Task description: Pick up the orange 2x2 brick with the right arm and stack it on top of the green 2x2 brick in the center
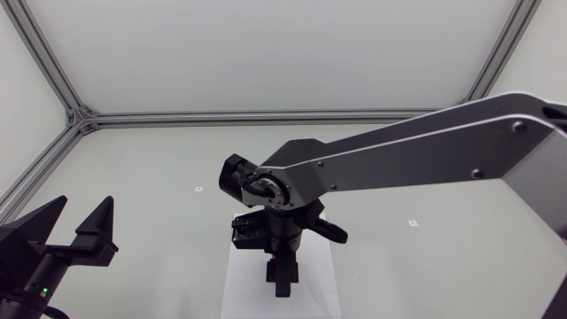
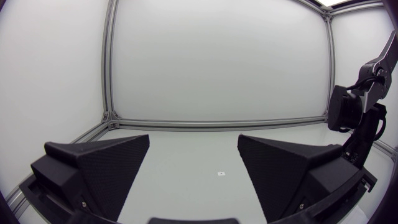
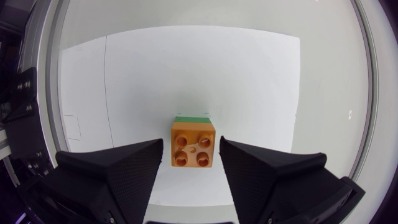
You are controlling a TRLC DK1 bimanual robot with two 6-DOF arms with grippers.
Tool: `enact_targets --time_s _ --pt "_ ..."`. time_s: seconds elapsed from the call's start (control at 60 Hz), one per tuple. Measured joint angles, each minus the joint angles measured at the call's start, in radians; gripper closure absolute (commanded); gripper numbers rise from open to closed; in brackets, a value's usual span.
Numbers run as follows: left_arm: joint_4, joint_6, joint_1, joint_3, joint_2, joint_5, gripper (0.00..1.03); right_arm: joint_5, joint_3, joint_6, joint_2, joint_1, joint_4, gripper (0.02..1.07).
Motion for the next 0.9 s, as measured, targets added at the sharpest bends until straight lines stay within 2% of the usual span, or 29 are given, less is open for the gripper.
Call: enact_targets --time_s 0.333,0.467,0.533,0.9 --pt "0.000 0.000 0.000 0.000 0.000 0.000 0.04 0.015 0.000 0.003 0.001 -0.001 0.000 0.34" --pt "0.000 0.000 0.000 0.000 0.000 0.000 0.04 0.025 0.000 0.004 0.003 -0.001 0.002 0.59" --pt "0.000 0.000 0.000 0.000 0.000 0.000 0.04 0.025 0.000 0.004 0.004 -0.001 0.003 0.66" --pt "0.000 0.000 0.000 0.000 0.000 0.000 0.04 0.024 0.000 0.004 0.006 -0.001 0.004 0.66"
